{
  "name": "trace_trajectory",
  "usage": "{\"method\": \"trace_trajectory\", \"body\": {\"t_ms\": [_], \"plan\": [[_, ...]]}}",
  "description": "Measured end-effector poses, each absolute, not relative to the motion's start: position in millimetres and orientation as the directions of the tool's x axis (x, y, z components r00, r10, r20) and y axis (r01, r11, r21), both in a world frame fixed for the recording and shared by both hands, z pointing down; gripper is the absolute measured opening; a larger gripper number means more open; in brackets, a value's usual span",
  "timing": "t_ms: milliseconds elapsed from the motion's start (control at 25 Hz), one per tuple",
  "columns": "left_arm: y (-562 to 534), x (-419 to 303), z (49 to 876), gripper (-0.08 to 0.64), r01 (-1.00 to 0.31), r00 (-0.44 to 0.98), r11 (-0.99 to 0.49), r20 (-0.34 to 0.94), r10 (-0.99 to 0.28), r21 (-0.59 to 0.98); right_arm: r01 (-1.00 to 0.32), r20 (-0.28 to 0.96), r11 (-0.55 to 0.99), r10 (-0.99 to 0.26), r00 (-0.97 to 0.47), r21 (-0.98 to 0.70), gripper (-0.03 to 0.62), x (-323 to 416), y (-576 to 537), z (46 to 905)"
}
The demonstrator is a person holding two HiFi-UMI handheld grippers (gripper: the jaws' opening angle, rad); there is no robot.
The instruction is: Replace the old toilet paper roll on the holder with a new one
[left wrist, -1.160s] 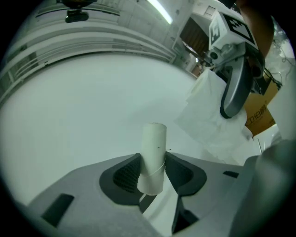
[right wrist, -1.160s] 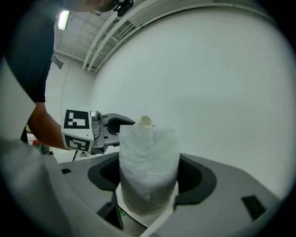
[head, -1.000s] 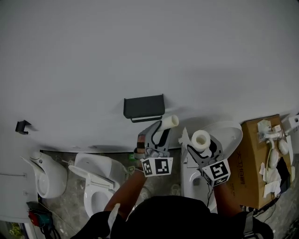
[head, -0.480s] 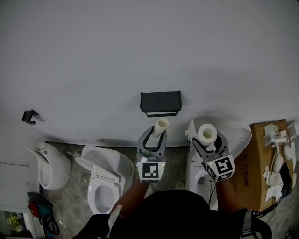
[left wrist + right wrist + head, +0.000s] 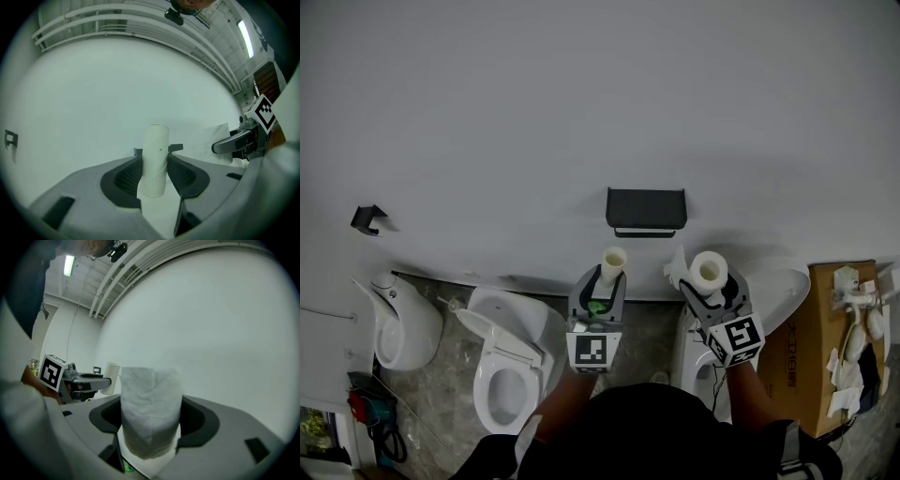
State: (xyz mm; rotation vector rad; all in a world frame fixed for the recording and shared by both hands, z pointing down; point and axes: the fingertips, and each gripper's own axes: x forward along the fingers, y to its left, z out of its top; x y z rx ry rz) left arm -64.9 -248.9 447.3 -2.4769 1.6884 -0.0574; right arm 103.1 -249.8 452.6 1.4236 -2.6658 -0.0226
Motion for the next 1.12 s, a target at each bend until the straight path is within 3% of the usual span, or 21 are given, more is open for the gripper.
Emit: {"method": "trace_trajectory", "body": {"t_ms": [560, 920, 1120], "plan": [[-247, -104, 457, 0.167, -0.948, 0.308, -0.307, -0.002, -0.951, -0.087, -0.81, 0.116, 0.585, -0.804, -0.584, -0.024, 0.31, 76, -263, 464], [-247, -110, 463, 0.169, -0.947, 0.301, -0.302, 0.024, -0.953, -0.105, -0.694, -0.001, 0.461, -0.833, -0.553, -0.552, 0.31, 98, -285, 479], [-246, -113, 466, 0.169, -0.948, 0.299, -0.301, 0.036, -0.954, -0.108, -0.55, -0.043, 0.336, -0.878, -0.477, -0.765, 0.31, 114, -301, 488]]}}
